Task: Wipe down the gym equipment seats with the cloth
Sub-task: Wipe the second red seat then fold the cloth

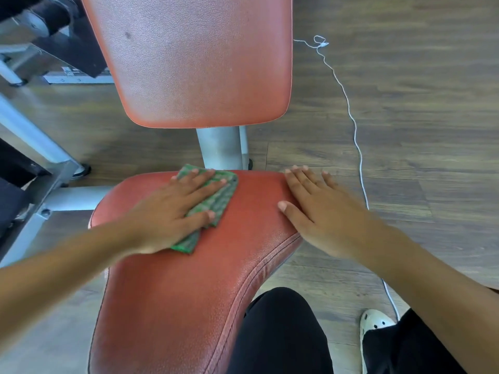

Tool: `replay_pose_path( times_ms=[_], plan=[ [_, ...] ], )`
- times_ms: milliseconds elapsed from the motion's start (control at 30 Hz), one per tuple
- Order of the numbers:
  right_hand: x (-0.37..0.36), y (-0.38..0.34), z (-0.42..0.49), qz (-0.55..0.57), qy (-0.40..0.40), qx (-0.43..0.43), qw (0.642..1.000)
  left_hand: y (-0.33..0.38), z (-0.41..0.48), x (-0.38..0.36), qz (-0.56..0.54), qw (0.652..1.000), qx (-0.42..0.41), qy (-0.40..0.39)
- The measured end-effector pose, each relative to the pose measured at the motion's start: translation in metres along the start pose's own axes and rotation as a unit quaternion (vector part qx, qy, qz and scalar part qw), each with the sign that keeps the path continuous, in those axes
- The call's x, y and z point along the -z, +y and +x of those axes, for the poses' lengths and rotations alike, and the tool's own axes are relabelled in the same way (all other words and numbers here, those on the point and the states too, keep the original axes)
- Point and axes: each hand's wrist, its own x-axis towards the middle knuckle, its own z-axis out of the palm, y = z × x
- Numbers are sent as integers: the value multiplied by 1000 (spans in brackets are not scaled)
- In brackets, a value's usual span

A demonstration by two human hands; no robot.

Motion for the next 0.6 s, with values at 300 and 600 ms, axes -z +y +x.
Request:
replay_pose_path(
  times_ms=[300, 600],
  plan=[
    [-11, -22, 26, 14, 19, 29, 999, 2, 2, -9, 2, 999, 12, 38],
    [-11, -22, 27, 35, 1, 29, 999, -51, -4, 2, -2, 982, 179, 55]
  ],
)
